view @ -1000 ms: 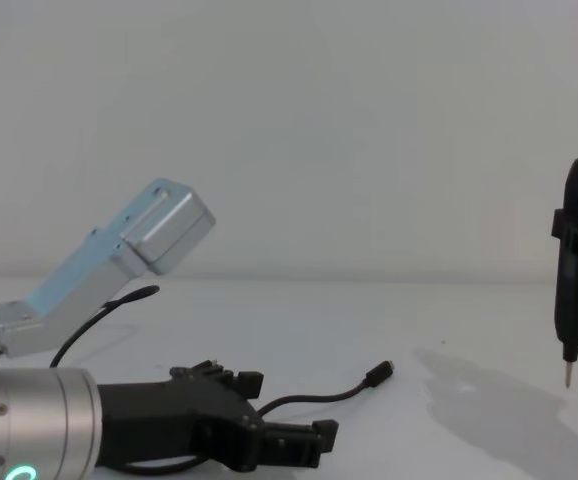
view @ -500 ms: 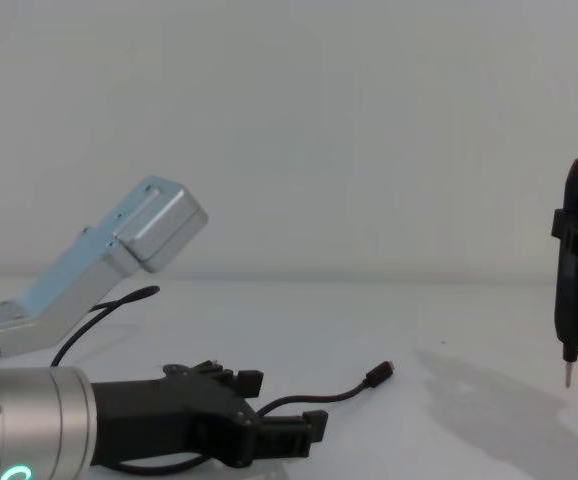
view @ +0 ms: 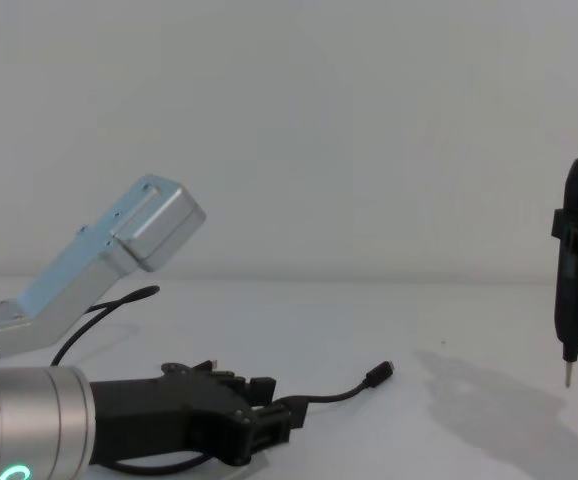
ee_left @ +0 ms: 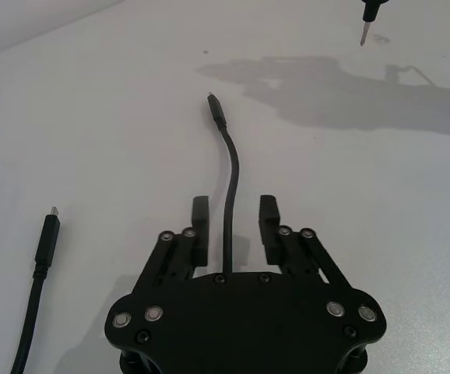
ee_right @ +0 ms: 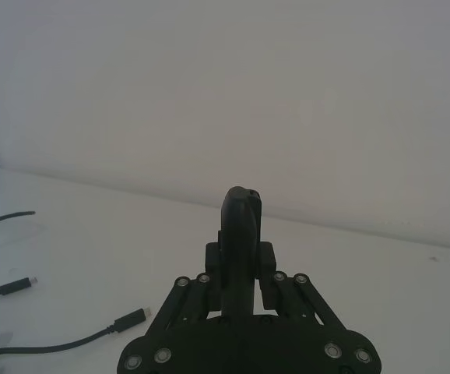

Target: Pick up the data cable with the one hand.

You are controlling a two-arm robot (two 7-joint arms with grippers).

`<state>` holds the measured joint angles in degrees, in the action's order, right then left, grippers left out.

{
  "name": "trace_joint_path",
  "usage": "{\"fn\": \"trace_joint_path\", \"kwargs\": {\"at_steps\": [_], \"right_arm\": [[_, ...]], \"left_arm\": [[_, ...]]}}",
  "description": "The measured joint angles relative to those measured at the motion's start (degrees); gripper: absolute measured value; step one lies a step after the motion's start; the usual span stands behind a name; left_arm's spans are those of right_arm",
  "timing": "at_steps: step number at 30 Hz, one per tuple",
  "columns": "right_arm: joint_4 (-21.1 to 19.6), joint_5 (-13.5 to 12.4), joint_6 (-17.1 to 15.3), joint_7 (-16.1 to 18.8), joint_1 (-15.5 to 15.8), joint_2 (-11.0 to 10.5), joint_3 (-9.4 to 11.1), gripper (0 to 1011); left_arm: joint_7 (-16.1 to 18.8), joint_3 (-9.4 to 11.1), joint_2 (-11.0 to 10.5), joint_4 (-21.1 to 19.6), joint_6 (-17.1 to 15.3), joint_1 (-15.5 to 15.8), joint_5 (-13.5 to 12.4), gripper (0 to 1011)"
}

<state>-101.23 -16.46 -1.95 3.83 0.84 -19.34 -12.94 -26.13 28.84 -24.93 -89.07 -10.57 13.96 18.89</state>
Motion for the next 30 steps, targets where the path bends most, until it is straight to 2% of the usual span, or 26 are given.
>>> {"fn": "trace_joint_path", "kwargs": {"at_steps": [2,4,5,8,13,24,30], "right_arm": [[0.0,0.0,0.0,0.0,0.0,0.0,0.0,274],[0.0,0.0,0.0,0.0,0.0,0.0,0.0,274],[0.0,0.0,0.0,0.0,0.0,0.01,0.0,275],[0.0,0.0,0.0,0.0,0.0,0.01,0.0,275],[0.0,0.0,0.0,0.0,0.0,0.0,0.0,275],[0.1,-0.04,-0.01,0.21,-0.1,0.04,0.01,275],[0.55,-0.69,-0.01,1.75,-0.71,0.12,-0.09,275]], "left_arm": [[0.02,-0.01,0.0,-0.01,0.01,-0.01,0.0,319],[0.03,-0.03,0.0,-0.02,0.03,-0.02,0.0,287],[0.03,-0.03,0.0,-0.02,0.03,-0.03,0.0,220],[0.05,-0.06,0.0,-0.05,0.05,-0.04,0.0,130],[0.08,-0.06,0.0,-0.07,0.06,-0.06,0.0,36],[0.11,-0.06,0.0,-0.08,0.06,-0.09,-0.01,36],[0.11,-0.07,0.0,-0.08,0.06,-0.08,0.0,36]]}}
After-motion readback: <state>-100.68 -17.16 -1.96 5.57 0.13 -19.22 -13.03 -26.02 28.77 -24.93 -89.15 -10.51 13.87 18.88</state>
